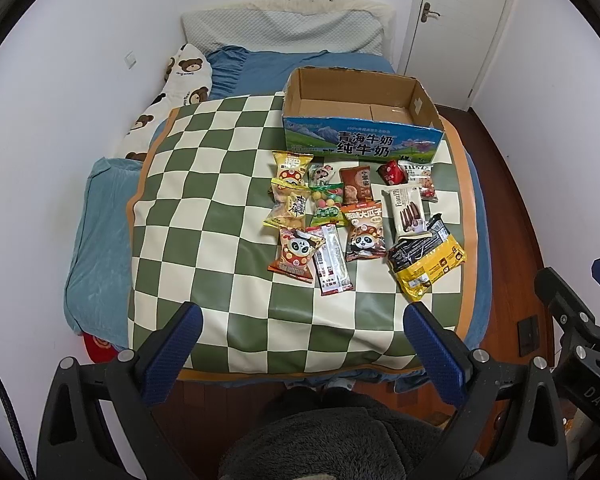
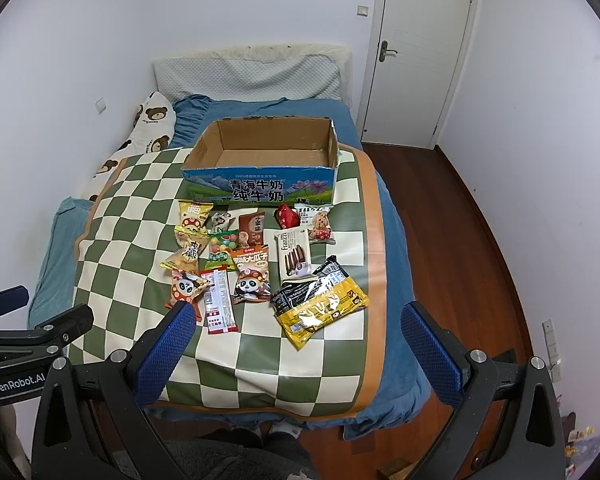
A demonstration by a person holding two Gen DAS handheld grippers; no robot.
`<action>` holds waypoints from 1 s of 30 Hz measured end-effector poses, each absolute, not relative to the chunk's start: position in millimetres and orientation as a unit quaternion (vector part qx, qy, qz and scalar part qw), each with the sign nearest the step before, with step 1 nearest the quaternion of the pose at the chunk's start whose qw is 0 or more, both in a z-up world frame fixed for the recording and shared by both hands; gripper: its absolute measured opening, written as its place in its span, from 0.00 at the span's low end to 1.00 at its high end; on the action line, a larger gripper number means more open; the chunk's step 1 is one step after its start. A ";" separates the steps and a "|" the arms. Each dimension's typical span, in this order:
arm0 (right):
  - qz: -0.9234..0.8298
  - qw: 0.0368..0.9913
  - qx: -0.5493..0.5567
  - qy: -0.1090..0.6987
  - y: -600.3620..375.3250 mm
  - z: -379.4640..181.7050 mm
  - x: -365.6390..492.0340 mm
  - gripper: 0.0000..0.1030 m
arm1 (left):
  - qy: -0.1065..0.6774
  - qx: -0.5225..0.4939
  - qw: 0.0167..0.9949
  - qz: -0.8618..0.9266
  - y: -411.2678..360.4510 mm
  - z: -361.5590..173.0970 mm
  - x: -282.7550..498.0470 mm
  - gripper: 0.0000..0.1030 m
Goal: Organize snacks
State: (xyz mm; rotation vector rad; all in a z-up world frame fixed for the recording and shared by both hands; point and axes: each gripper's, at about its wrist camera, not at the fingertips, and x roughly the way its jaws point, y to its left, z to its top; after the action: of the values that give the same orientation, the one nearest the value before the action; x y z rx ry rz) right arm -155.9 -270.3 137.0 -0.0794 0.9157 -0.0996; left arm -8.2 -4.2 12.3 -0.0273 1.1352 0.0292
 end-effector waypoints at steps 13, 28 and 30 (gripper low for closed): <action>-0.048 0.896 -0.038 0.439 -269.9 141.6 -156.8 1.00 | 0.536 -0.013 0.844 0.014 -4.9 12.5 -8.1 1.00; -0.048 0.896 -0.038 0.439 -270.2 139.8 -157.4 1.00 | 0.535 -0.014 0.844 0.015 -4.9 12.4 -8.4 1.00; -0.048 0.896 -0.038 0.439 -269.8 141.0 -157.8 1.00 | 0.535 -0.013 0.845 0.015 -4.5 12.0 -8.2 1.00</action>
State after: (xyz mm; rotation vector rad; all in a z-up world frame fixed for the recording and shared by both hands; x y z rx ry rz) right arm -157.8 -269.8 141.0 -0.0791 0.9091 -0.0998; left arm -8.2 -4.5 12.0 -0.0268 1.1295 0.0316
